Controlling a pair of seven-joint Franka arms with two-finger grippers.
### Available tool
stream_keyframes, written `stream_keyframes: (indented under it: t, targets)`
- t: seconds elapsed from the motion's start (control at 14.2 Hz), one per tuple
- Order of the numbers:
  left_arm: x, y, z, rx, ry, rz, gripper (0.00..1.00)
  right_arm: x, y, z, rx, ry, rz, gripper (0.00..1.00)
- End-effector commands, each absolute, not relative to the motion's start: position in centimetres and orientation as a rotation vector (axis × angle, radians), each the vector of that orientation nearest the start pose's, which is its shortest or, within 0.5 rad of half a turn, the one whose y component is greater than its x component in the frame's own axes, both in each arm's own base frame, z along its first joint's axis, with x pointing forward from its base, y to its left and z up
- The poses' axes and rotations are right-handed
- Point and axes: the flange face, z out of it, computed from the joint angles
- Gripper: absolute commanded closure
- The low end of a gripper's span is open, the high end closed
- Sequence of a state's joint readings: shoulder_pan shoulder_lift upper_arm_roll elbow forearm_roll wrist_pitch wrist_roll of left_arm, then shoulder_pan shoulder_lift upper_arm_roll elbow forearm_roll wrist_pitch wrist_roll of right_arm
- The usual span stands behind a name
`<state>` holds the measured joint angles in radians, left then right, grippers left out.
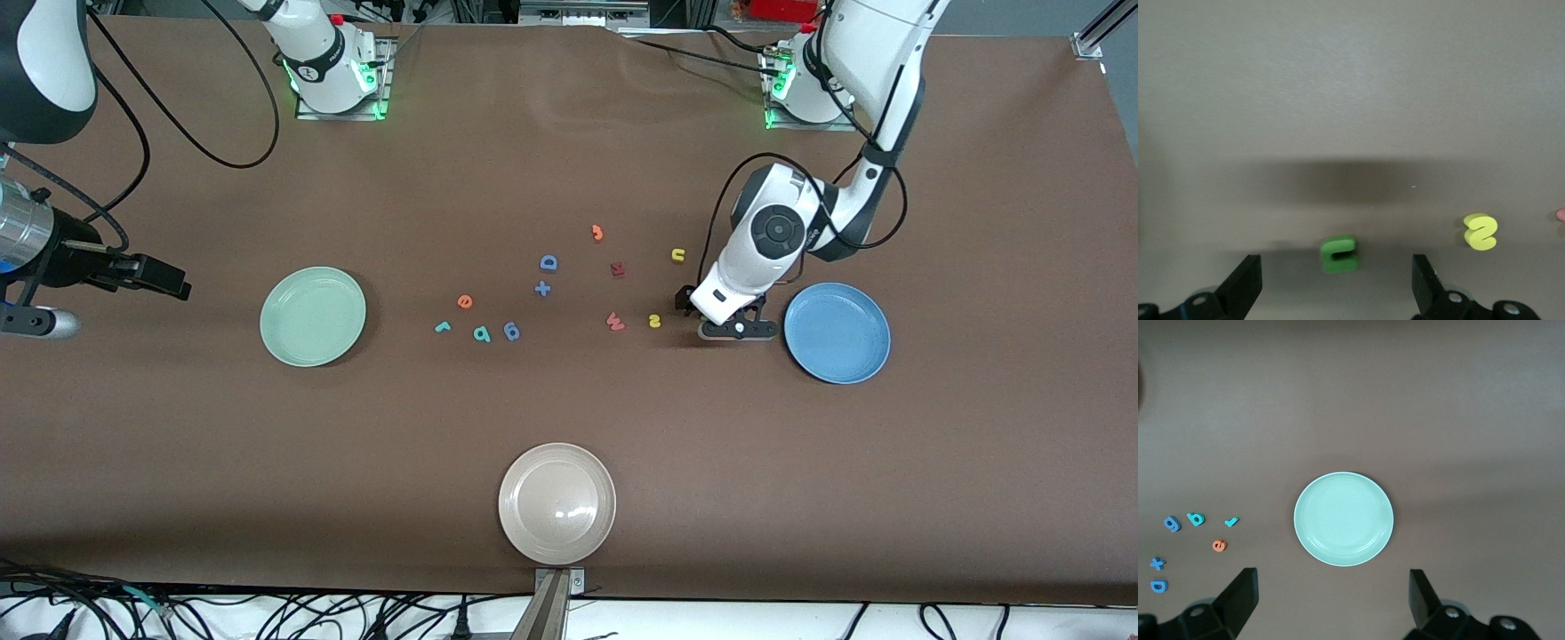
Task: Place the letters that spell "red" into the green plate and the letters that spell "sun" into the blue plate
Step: 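Grasp the green c with the left gripper while the right gripper reaches letters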
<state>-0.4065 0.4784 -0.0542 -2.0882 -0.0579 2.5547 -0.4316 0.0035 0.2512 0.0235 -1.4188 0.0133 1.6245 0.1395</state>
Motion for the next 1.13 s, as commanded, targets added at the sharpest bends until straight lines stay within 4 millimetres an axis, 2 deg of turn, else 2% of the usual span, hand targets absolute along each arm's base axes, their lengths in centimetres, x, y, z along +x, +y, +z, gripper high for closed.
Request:
stream_keyframes:
  t: [0.0, 0.07, 0.28, 0.63, 0.77, 0.84, 0.99, 1.06]
  targets:
    - [52.3, -25.8, 18.3, -3.191, -0.074, 0.05, 0.02, 63.1, 2.6, 55.2, -3.134, 0.165, 0.049, 0.0]
    - [52.2, -26.1, 18.1, -3.191, -0.067, 0.053, 0.07, 63.1, 3.0, 55.0, -3.134, 0.174, 0.053, 0.0]
    - [52.2, -25.9, 17.1, -3.184, -0.06, 0.071, 0.08, 63.3, 6.4, 53.9, -3.13, 0.287, 0.073, 0.01]
    - [52.0, -26.0, 16.4, -3.179, -0.056, 0.087, 0.08, 64.0, 15.0, 50.3, -3.103, 0.518, 0.059, 0.01]
    - [52.0, -26.0, 16.4, -3.179, -0.056, 0.087, 0.14, 64.2, 17.7, 48.4, -3.088, 0.612, 0.061, 0.01]
    - [52.0, -26.0, 16.5, -3.18, -0.056, 0.085, 0.22, 64.0, 19.3, 47.3, -3.087, 0.651, 0.078, 0.01]
    - [52.0, -26.0, 16.5, -3.18, -0.054, 0.085, 0.49, 63.6, 22.3, 45.1, -3.09, 0.687, 0.095, 0.01]
    - [52.0, -26.0, 16.5, -3.18, -0.051, 0.085, 0.59, 63.6, 22.9, 43.7, -3.082, 0.722, 0.093, 0.01]
